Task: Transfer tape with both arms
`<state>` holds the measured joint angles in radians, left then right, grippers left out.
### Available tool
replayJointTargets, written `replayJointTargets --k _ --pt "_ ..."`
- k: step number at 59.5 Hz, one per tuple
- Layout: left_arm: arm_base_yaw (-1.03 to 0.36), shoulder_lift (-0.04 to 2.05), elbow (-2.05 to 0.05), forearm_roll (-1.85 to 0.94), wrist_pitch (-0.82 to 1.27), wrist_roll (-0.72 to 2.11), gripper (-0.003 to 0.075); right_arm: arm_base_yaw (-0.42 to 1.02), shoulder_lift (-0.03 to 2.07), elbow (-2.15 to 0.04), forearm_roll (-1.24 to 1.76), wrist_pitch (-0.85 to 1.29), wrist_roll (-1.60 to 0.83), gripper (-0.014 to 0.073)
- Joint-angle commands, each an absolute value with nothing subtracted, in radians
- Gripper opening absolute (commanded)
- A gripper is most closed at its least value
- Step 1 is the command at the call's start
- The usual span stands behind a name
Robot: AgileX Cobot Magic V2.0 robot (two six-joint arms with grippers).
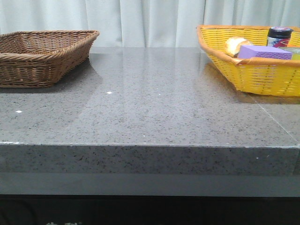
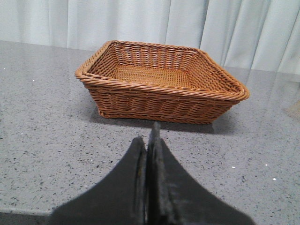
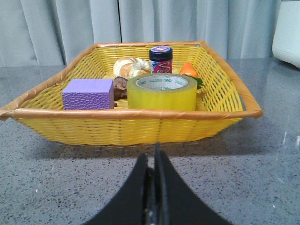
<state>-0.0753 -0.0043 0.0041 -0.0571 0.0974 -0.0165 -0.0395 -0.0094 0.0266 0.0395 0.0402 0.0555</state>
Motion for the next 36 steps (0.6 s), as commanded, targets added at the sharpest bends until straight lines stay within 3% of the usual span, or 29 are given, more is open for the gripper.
replayJointTargets --k 1,36 --pt "-0.073 -0.02 0.009 -0.065 0.019 -0.017 -0.002 -0.043 -0.033 0.021 0.032 -0.036 0.056 -0.0068" --pt "-0.073 -0.02 0.009 -0.065 -0.006 -0.017 -0.002 -0.043 -0.033 0.021 0.032 -0.036 0.056 -0.0068"
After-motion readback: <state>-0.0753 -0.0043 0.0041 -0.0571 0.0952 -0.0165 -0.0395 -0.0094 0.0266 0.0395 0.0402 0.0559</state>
